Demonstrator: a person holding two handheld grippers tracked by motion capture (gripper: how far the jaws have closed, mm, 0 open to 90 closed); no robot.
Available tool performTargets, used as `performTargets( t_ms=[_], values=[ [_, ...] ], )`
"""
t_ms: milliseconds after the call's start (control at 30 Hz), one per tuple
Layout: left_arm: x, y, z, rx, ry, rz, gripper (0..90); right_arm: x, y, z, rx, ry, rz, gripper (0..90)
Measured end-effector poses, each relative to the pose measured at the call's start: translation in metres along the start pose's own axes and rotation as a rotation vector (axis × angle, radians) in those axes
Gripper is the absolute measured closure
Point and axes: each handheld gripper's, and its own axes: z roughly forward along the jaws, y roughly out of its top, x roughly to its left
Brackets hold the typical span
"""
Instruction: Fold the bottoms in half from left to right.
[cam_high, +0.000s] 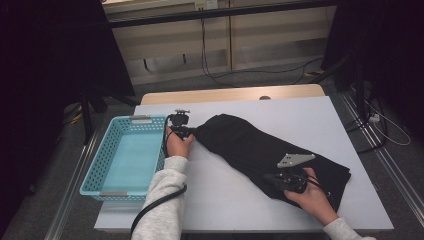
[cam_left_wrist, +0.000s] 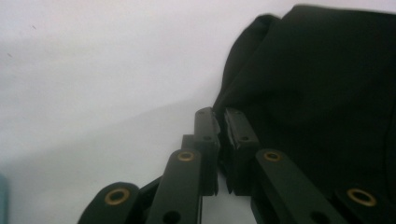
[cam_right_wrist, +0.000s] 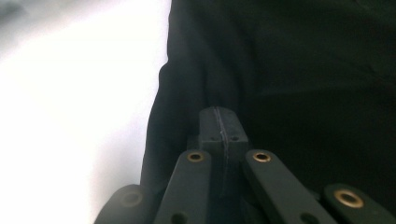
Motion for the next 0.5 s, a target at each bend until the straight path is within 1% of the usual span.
performTargets(
  t_ms=[100,233,300,333,367,433,467,500],
  values=[
    [-0.001,0.01,-0.01,-0.018,0.006,0.01,85.0,0.0,-0.001,-0.001,0.003,0.006,0.0,90.0],
    [-0.001,0.016,-0.016,-0.038,0.007,-0.005,84.9,0.0,-0.002,-0.004,0.014,0.016,-0.005,90.0],
    [0.0,0.017,-0.018,-0.045,0.04,0.016,83.6,0.0,-0.003,-0.005,0.016,0.022,-0.005,90.0],
    [0.0,0.017,-0.019,-0.055,0.044,0.01,81.7,0.0,-0.003,-0.005,0.017,0.025,-0.006,90.0],
    [0.0,0.017,-0.019,-0.059,0.036,-0.006,77.8,0.0,-0.003,-0.006,0.018,0.028,-0.006,90.0],
    [0.0,0.016,-0.019,-0.067,0.051,-0.005,71.4,-0.001,-0.004,-0.007,0.018,0.033,-0.007,90.0],
    [-0.001,0.016,-0.019,-0.064,0.045,-0.016,67.1,-0.001,-0.004,-0.007,0.018,0.034,-0.006,90.0],
    [-0.001,0.015,-0.018,-0.059,0.031,-0.028,65.2,-0.001,-0.004,-0.007,0.018,0.035,-0.006,90.0]
  ],
)
